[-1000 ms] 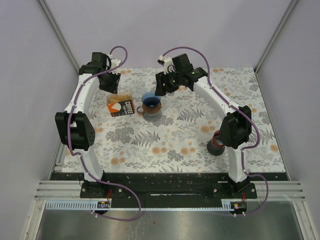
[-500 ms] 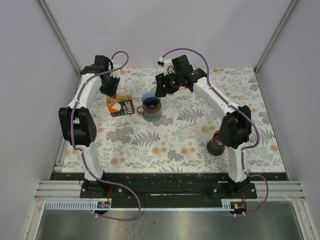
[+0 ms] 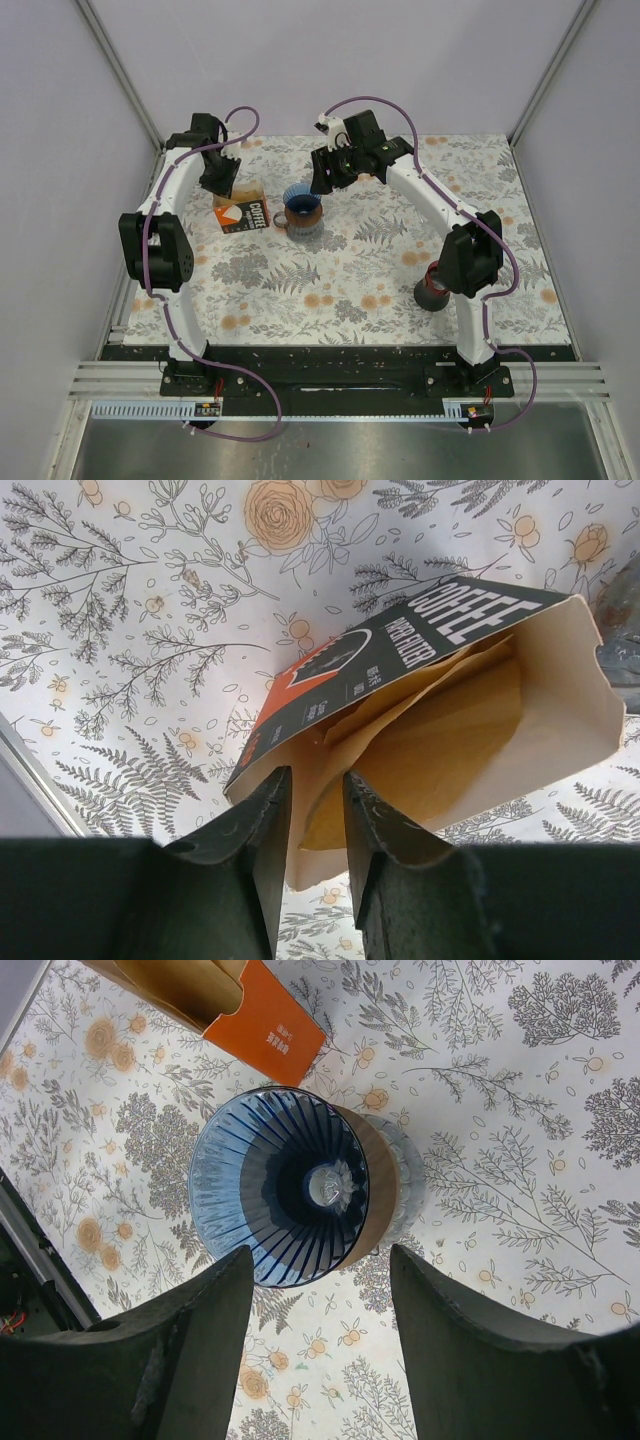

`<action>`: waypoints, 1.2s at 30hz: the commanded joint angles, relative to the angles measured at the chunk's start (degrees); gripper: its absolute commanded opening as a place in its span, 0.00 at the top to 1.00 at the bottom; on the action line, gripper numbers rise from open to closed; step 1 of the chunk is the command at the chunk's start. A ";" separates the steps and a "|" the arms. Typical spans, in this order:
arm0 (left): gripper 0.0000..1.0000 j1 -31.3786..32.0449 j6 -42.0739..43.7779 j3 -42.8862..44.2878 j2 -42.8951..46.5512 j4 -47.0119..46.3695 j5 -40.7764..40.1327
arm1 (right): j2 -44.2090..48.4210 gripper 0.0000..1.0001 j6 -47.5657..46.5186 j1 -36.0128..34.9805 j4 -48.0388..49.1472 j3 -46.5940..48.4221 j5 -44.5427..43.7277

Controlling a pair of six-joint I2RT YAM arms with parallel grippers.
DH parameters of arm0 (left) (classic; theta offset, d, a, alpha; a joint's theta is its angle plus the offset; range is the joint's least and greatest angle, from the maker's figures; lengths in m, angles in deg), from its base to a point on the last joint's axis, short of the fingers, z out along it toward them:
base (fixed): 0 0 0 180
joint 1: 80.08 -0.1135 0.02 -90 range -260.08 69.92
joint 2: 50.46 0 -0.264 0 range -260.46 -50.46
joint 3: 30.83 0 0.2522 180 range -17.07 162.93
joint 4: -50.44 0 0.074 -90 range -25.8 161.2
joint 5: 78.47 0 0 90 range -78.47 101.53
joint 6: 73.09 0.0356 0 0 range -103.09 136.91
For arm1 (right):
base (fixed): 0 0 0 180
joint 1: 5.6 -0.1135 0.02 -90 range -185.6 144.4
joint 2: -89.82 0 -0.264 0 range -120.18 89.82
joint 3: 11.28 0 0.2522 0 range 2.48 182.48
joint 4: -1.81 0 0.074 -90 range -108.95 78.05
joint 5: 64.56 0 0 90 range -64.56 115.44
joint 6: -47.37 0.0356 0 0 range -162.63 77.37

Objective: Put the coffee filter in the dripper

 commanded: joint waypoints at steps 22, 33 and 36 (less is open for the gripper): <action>1.00 -0.26 -0.14 2.96 10.83 0.46 2.19 | 4.94 0.35 -0.66 -0.57 2.64 -0.02 -0.17; 1.00 2.63 4.68 5.07 19.96 0.55 6.32 | 8.63 0.35 -0.75 -0.57 5.28 0.77 1.32; 1.00 6.84 10.30 4.37 22.87 1.16 4.92 | 10.82 0.35 -3.38 -0.57 8.26 0.16 2.29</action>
